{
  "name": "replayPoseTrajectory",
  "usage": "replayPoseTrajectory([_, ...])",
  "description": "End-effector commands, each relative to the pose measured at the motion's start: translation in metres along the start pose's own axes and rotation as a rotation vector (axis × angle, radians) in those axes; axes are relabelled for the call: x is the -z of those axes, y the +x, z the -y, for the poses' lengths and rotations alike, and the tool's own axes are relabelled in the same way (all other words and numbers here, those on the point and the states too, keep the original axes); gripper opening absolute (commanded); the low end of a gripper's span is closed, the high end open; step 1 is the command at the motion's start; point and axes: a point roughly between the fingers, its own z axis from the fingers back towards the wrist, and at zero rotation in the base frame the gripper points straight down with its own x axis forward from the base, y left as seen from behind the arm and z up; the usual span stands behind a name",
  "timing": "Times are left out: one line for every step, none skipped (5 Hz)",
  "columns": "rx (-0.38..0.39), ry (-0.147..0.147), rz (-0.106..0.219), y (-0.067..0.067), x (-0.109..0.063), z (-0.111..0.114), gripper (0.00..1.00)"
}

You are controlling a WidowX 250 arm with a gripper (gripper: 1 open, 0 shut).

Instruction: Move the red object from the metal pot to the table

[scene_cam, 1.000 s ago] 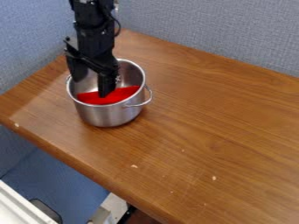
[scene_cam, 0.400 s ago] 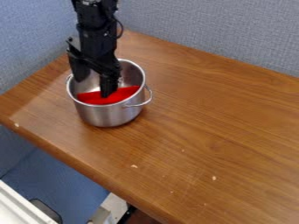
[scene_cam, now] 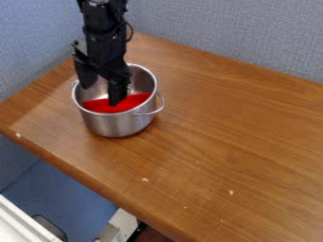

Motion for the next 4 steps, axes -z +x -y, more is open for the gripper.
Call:
replayPoseTrajectory([0.009,0.024,0.018,0.0017,-0.0048,-0.0041,1.0])
replayPoseTrajectory([0.007,0.024,0.018,0.0017,-0.0039,-0.0046,1.0])
replayPoseTrajectory([0.005,0.022,0.018,0.0015,-0.003,-0.0049,1.0])
replayPoseTrajectory([0.003,0.021,0.017,0.0014,-0.0011,-0.0055,1.0])
